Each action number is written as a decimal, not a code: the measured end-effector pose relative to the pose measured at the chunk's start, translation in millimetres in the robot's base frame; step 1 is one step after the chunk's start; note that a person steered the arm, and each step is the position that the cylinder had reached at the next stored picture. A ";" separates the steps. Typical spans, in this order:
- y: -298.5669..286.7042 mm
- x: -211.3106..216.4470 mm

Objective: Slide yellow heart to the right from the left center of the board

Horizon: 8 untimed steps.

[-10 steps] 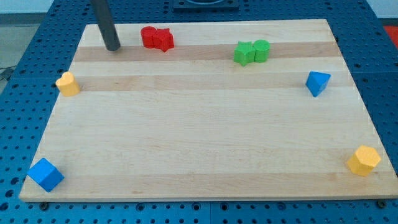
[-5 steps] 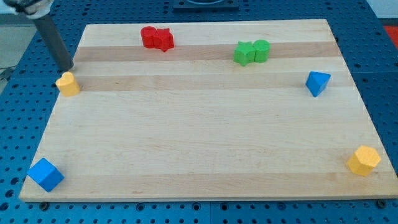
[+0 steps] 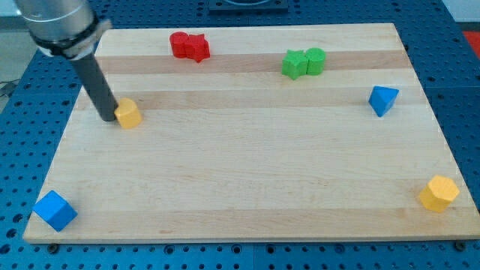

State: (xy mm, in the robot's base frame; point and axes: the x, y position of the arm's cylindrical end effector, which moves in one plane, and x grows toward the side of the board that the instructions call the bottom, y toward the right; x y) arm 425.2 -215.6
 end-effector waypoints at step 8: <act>244.3 193.9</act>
State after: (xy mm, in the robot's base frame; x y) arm 619.1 28.7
